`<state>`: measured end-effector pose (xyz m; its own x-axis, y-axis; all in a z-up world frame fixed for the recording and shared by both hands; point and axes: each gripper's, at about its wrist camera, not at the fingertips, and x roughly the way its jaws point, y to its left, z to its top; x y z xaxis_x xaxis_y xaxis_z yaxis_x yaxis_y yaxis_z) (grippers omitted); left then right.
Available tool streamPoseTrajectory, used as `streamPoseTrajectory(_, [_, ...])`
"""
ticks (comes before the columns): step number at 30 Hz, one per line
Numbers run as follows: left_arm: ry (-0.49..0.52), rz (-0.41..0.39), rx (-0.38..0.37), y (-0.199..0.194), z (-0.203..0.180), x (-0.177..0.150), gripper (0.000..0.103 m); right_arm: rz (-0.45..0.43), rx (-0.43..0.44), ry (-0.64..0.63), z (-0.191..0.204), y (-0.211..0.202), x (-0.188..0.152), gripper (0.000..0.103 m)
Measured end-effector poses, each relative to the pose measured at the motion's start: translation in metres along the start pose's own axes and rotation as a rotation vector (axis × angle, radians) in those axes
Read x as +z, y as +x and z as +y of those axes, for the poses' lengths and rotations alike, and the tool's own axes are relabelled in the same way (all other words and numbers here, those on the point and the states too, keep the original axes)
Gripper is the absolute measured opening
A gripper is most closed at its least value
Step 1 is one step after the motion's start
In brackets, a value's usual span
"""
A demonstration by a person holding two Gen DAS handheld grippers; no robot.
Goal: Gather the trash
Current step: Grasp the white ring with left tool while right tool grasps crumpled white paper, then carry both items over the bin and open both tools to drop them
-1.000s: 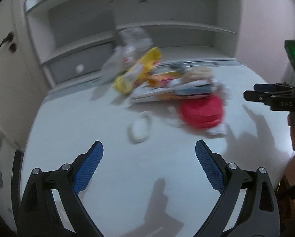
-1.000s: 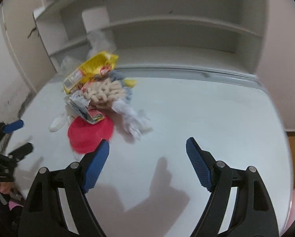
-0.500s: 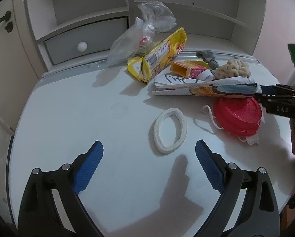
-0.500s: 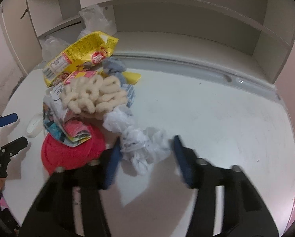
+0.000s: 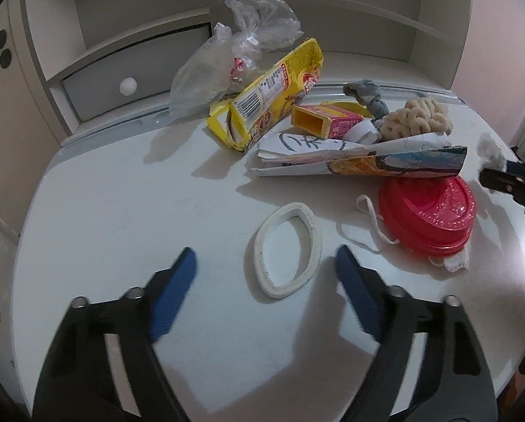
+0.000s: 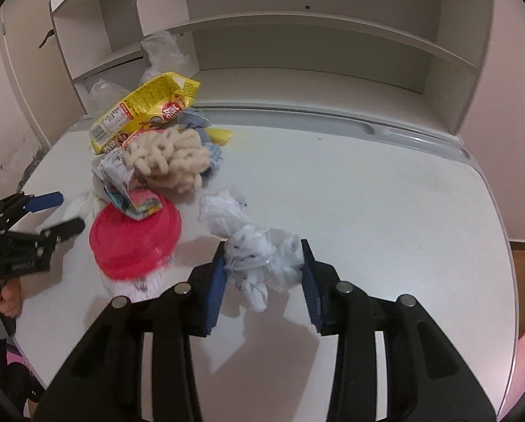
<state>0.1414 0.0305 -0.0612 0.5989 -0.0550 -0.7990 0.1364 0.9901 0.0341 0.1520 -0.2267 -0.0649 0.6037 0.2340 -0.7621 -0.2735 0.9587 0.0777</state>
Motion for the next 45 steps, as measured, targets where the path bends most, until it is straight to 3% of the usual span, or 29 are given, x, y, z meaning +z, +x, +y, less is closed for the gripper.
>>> streamPoseTrajectory(1, [0.005, 0.000, 0.001, -0.001, -0.001, 0.001, 0.066, 0.001, -0.004, 0.006, -0.004, -0.005, -0.004, 0.039])
streamPoseTrajectory(3, [0.013, 0.000, -0.004, -0.002, -0.004, 0.003, 0.039, -0.004, -0.015, 0.025, -0.013, -0.016, -0.014, 0.039])
streamPoseTrajectory(4, [0.023, 0.002, 0.006, -0.003, -0.008, 0.004, 0.037, -0.006, -0.020, 0.034, -0.017, -0.021, -0.019, 0.039])
streamPoseTrajectory(9, [0.046, -0.018, 0.031, -0.018, -0.022, 0.006, 0.035, -0.020, -0.073, 0.094, -0.049, -0.059, -0.048, 0.039])
streamPoseTrajectory(15, [0.093, -0.133, -0.019, -0.070, -0.062, 0.018, 0.035, -0.077, -0.214, 0.214, -0.104, -0.121, -0.103, 0.039])
streamPoseTrajectory(20, [0.200, -0.208, -0.155, -0.106, -0.135, 0.027, 0.035, -0.086, -0.328, 0.376, -0.161, -0.168, -0.171, 0.039])
streamPoseTrajectory(24, [0.312, -0.220, -0.298, -0.115, -0.215, 0.028, 0.035, -0.055, -0.412, 0.511, -0.203, -0.190, -0.228, 0.039])
streamPoseTrajectory(30, [0.523, -0.138, -0.559, -0.110, -0.372, -0.011, 0.035, -0.003, -0.509, 0.696, -0.255, -0.212, -0.310, 0.039])
streamPoseTrajectory(37, [0.690, -0.040, -0.749, -0.090, -0.511, -0.072, 0.035, 0.062, -0.542, 0.882, -0.307, -0.210, -0.383, 0.039])
streamPoseTrajectory(45, [0.762, 0.151, -0.772, -0.012, -0.604, -0.142, 0.035, 0.193, -0.502, 1.041, -0.351, -0.171, -0.445, 0.039])
